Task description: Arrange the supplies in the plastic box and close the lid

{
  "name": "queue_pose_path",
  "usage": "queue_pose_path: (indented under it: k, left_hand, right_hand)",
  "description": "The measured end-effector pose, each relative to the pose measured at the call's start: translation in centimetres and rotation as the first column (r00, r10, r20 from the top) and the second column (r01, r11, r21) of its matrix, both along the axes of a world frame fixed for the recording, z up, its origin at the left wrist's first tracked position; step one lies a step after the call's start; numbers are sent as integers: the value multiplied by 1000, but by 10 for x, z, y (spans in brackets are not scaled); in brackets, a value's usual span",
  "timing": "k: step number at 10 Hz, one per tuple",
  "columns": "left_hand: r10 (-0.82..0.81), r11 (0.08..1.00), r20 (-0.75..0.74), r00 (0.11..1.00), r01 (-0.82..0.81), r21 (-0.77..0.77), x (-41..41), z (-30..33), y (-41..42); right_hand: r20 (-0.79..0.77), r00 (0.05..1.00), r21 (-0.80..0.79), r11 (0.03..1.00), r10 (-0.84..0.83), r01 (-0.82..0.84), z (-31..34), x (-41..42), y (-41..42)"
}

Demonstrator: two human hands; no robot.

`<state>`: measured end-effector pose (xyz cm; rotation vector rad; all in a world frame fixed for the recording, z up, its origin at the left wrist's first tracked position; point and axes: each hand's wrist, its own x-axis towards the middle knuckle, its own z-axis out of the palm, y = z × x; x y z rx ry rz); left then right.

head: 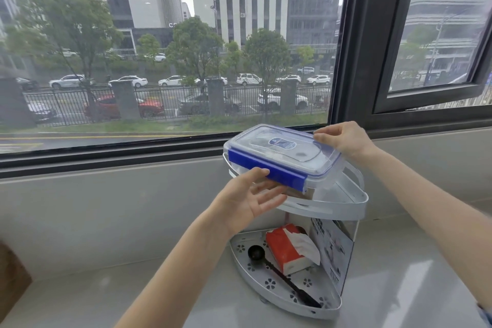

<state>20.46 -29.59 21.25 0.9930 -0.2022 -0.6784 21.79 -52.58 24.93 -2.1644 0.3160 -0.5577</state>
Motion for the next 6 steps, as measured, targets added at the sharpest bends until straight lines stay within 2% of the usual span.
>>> queue_pose_path:
  k: [3, 5, 6]
  left_hand:
    - [-53, 996, 17, 998, 51, 75, 3, 0, 5]
    - [-74, 992, 13, 997, 72, 99, 2, 5, 15]
    - [-11, 983, 63, 998, -1, 182, 2, 17, 25]
  right_hand:
    - [-54, 994, -236, 969, -90, 75, -4, -2, 3]
    - [-76, 995, -284, 958, -71, 47, 1, -6, 14]
    - [-61, 996, -303, 952, -62, 41, 14, -12, 29]
